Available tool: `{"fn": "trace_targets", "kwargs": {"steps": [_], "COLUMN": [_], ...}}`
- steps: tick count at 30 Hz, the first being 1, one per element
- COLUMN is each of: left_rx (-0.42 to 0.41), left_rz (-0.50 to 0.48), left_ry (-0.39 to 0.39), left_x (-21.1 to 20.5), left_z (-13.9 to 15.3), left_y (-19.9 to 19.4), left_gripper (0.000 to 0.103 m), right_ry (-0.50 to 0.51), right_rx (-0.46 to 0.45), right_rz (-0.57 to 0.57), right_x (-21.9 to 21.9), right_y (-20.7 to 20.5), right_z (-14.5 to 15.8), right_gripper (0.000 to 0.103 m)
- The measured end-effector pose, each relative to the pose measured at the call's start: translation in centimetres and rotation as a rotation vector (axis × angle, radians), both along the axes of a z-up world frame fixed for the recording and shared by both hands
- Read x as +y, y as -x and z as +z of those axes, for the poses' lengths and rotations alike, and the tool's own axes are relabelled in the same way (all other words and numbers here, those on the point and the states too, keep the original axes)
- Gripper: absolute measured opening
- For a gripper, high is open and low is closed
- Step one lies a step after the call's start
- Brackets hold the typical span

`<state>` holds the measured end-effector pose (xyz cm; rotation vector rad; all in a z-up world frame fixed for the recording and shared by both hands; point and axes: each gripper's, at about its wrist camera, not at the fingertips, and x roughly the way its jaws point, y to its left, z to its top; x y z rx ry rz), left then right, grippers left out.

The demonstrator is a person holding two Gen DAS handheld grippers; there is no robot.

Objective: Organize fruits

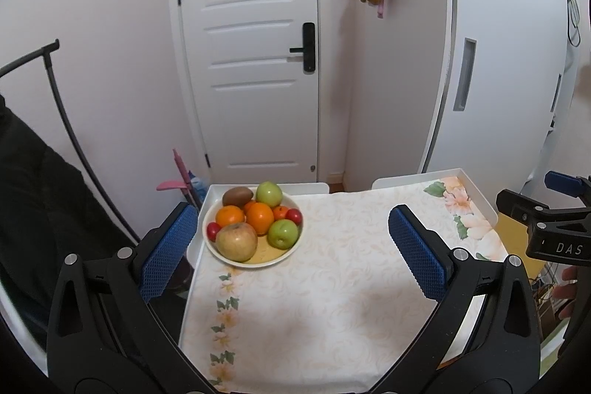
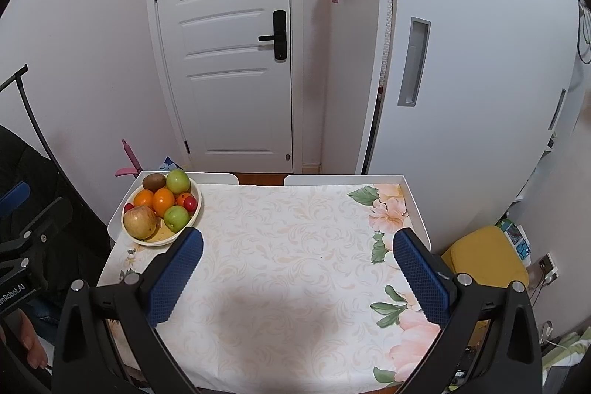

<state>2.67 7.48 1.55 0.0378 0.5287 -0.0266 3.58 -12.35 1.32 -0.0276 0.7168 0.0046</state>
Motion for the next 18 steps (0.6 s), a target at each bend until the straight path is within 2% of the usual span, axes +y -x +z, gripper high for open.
{"fn": "trace_targets", "kwargs": {"steps": [18], "left_rx": [-0.006], "left_rz": [-0.015], "left_ry": [0.009], "left_x": [-0.37], "left_z": [-0.01], "left_y": [-0.10], "left_gripper": [0.103], "right_ry": [-0.007], "right_rx": [-0.003], "right_rz": [-0.020], "right_x": [0.19], "right_y": [0.13], "right_z": [-0.09], "right_gripper": [0.103]}}
